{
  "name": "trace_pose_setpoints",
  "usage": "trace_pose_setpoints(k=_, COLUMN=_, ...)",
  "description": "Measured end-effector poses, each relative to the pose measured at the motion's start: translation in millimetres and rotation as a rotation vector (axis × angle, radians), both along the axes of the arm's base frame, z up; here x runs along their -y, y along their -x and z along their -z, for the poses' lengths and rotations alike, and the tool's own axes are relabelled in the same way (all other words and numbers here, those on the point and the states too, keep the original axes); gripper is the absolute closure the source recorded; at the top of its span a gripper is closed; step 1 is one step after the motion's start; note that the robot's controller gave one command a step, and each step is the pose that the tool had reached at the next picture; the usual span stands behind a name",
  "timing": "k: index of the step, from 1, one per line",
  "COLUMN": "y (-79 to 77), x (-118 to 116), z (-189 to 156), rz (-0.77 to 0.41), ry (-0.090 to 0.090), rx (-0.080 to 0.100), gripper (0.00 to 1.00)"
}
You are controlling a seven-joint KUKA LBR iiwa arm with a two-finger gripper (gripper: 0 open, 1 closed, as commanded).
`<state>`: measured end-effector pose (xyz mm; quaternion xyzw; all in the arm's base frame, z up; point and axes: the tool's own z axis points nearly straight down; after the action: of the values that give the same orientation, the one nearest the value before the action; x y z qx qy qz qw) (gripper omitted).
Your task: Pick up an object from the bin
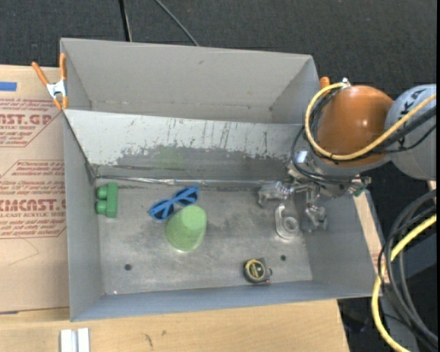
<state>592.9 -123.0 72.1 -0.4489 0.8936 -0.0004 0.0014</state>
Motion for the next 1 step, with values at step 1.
trace_pose_setpoints(k=1, y=-1.8, x=-2.1, z=-3.3, rz=-0.002, ry=-0.002, rx=0.004, gripper=1.00)
